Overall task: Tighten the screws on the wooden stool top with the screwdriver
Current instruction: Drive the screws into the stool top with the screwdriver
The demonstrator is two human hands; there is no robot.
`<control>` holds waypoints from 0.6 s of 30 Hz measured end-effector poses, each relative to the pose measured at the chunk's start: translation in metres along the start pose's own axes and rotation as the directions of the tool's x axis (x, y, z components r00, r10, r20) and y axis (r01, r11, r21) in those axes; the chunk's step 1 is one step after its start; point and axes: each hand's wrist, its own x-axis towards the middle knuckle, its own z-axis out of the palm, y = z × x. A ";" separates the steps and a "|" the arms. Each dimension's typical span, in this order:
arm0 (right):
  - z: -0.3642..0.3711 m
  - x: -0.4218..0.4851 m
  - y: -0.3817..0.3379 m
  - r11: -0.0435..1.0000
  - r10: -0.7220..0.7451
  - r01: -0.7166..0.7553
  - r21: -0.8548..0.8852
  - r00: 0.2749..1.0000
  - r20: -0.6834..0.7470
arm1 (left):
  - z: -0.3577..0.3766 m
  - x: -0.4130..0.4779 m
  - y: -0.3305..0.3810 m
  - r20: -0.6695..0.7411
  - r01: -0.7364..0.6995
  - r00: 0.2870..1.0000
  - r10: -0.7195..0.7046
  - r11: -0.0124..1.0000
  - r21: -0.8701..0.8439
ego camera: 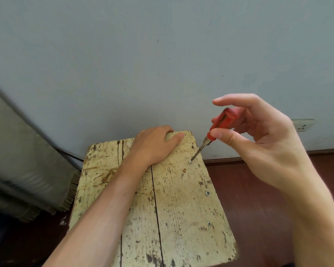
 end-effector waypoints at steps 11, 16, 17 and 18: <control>-0.008 -0.003 0.000 0.996 0.034 -0.043 0.082 0.993 0.110 | 0.000 0.000 0.000 0.003 0.015 1.000 -0.015 1.000 0.001; -0.009 -0.002 0.001 0.993 0.029 -0.040 0.110 0.995 0.097 | 0.000 0.000 0.000 0.001 0.011 1.000 -0.011 1.000 -0.004; -0.008 -0.001 0.001 0.994 0.023 -0.033 0.105 0.996 0.087 | 0.000 0.000 0.000 0.001 0.010 1.000 -0.010 1.000 -0.003; -0.007 0.000 0.001 0.995 0.017 -0.024 0.094 0.997 0.073 | 0.000 0.000 0.000 0.000 0.010 1.000 -0.010 1.000 -0.003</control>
